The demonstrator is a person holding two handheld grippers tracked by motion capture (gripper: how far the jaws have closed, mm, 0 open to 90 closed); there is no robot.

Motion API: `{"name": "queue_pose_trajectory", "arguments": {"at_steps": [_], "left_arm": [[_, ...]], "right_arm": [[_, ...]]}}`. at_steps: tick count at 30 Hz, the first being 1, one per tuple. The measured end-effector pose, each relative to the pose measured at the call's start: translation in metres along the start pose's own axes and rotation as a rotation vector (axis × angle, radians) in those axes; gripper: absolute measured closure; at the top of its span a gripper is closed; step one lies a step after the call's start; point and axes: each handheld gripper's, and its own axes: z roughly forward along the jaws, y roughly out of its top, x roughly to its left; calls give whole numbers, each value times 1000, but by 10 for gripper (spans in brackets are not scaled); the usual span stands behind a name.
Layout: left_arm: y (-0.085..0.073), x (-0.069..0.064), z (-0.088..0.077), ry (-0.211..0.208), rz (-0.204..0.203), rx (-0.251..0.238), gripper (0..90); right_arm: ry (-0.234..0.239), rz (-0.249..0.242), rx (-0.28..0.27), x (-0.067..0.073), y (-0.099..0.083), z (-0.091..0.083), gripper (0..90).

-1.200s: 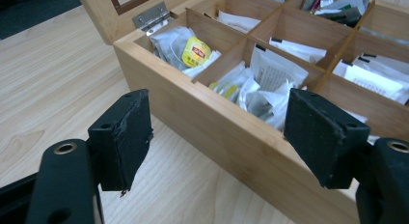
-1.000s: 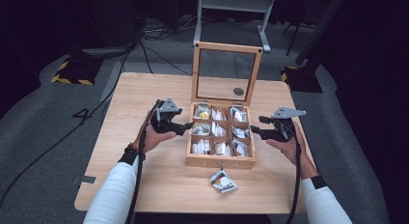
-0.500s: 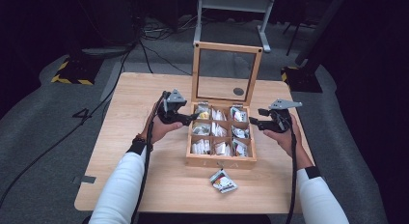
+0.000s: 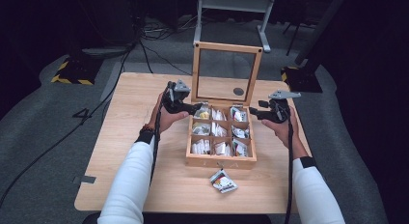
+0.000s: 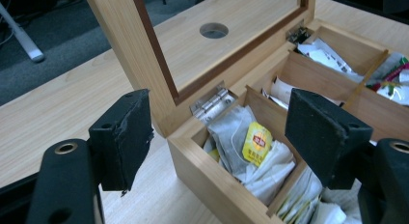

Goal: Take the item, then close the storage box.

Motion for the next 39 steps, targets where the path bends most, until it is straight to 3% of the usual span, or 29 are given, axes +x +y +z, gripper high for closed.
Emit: {"name": "queue_pose_trajectory", "arguments": {"at_steps": [5,11,21,26,31,39], "left_arm": [[5,3,2,7,-12,0,255],[9,10,8,25,-22,10,253],[18,22,21,37,-23,56,237],[19,28,29,59,-44,74,241],[18,27,35,90,-54,89,264],[22,22,43,106,-65,96,262]], "right_arm": [[-18,-22,3,2,3,0,431],[-12,41,13,-10,7,8,409],[-1,55,47,-21,20,30,376],[-8,48,55,-22,22,38,362],[7,99,43,-26,24,43,357],[-8,101,40,-30,26,51,400]]}}
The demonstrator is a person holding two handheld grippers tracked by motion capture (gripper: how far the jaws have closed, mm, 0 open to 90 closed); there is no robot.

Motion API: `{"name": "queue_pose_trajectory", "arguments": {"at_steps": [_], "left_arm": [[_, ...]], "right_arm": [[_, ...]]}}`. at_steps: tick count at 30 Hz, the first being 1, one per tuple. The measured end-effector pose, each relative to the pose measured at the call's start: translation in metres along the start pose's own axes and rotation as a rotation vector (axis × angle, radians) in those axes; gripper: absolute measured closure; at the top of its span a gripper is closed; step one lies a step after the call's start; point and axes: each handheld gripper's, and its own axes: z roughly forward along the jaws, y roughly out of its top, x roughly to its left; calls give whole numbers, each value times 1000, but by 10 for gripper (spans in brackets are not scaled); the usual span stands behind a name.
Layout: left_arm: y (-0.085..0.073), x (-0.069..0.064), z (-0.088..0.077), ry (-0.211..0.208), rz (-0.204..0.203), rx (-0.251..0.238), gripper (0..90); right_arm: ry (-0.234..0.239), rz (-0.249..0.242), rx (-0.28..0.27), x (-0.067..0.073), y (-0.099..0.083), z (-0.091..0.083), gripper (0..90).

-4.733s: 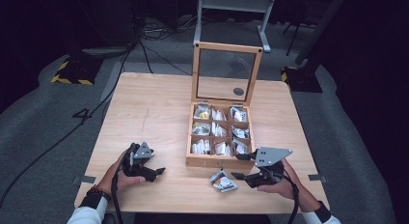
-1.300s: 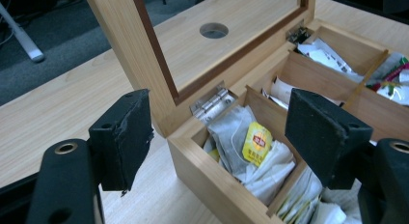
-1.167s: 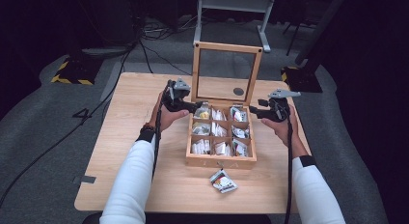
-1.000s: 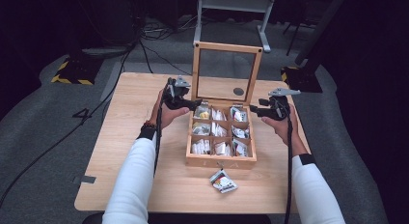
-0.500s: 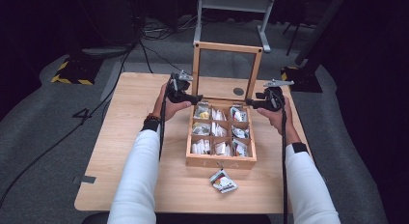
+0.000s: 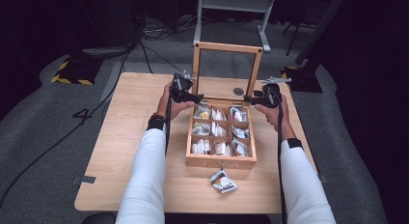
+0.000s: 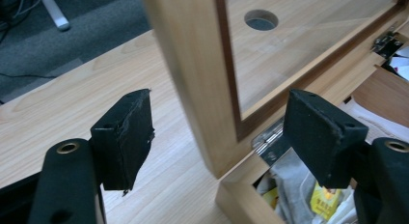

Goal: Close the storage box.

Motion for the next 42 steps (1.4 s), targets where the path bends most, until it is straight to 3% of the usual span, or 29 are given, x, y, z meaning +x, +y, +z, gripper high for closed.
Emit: {"name": "queue_pose_trajectory", "arguments": {"at_steps": [3,5,7,10,21,29,37,42], "left_arm": [[1,-3,4,-18,-3,6,262],[2,-3,7,-8,10,25,266],[2,-3,7,-24,2,15,269],[3,-4,7,-36,0,7,304],[3,2,4,-6,-11,-2,506],[0,5,-1,-34,-22,-30,543],[1,3,-10,-15,0,-60,572],[1,0,-14,1,29,-55,590]], "right_arm": [[-13,-5,3,0,-1,4,416],[-12,5,-8,0,-1,4,445],[5,10,-18,0,-1,4,449],[12,4,-11,1,-1,5,466],[28,-2,-12,6,0,9,541],[34,21,-18,6,-1,6,563],[25,11,-20,9,-1,1,570],[19,1,-21,11,-2,-1,571]]}}
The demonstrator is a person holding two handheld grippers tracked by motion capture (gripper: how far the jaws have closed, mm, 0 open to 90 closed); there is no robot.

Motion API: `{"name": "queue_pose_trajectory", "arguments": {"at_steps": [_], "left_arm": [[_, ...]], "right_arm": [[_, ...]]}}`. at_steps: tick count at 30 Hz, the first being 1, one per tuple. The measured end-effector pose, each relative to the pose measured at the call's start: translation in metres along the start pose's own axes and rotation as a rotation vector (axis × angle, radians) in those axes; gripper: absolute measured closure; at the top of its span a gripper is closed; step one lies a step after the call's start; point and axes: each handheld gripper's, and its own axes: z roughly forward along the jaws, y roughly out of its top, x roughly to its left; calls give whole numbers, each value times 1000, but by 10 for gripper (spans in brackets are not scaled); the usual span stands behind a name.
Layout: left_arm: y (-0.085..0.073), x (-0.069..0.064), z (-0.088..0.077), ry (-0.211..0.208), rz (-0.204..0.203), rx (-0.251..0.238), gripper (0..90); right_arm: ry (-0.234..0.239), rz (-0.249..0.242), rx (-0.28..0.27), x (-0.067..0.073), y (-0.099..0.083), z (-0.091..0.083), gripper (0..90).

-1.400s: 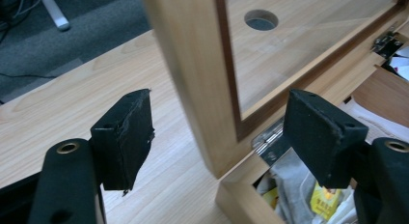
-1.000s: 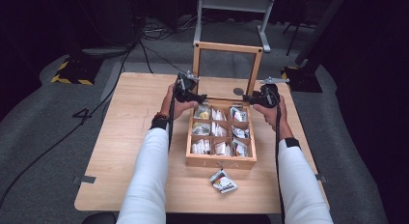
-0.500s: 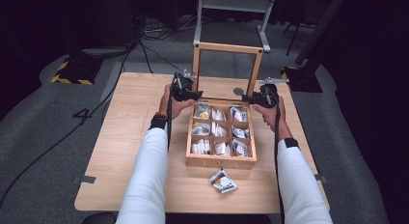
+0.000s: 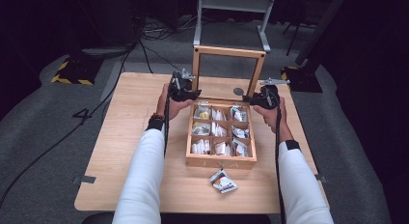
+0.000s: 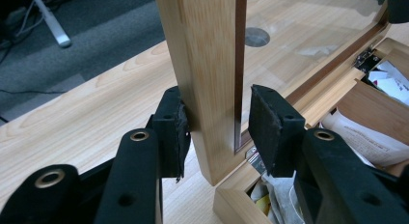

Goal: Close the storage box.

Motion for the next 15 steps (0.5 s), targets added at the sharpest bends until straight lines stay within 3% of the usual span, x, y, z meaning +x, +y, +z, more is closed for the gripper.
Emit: {"name": "queue_pose_trajectory", "arguments": {"at_steps": [3,13,15], "left_arm": [[0,-1,-3,3,16,-2,593],[-3,-5,-16,-11,20,-65,606],[-3,-6,-19,-14,21,-72,609]], "right_arm": [[-16,-26,-8,3,0,-2,571],[-8,-8,-71,7,0,-17,580],[-11,-28,-72,8,0,-20,586]]}}
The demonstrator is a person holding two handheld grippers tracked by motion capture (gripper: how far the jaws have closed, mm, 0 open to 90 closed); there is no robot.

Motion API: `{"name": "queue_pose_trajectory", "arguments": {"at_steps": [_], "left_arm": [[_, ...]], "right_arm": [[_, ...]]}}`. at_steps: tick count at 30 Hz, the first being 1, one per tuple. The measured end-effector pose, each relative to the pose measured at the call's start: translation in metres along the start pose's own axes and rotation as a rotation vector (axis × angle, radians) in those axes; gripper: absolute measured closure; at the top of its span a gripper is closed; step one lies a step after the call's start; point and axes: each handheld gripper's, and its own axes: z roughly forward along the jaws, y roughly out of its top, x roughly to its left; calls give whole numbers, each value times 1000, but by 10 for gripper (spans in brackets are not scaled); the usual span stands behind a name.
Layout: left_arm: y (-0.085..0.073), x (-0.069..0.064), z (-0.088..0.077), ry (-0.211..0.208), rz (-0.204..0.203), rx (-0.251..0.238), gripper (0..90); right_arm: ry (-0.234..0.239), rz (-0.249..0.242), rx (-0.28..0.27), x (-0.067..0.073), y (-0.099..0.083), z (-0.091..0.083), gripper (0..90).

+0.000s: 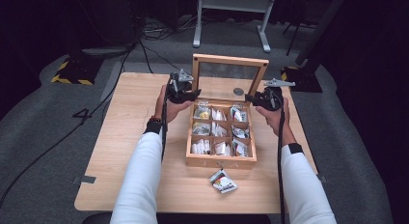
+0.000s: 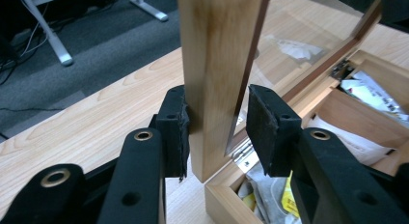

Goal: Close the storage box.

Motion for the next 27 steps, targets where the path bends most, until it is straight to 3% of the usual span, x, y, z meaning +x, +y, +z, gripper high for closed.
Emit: {"name": "queue_pose_trajectory", "arguments": {"at_steps": [10,27], "left_arm": [[-3,-5,-10,-10,8,-29,612],[-9,-14,-24,-25,24,-43,582]], "right_arm": [[14,-1,-33,1,-4,-13,609],[30,-31,-22,7,-11,-22,587]]}}
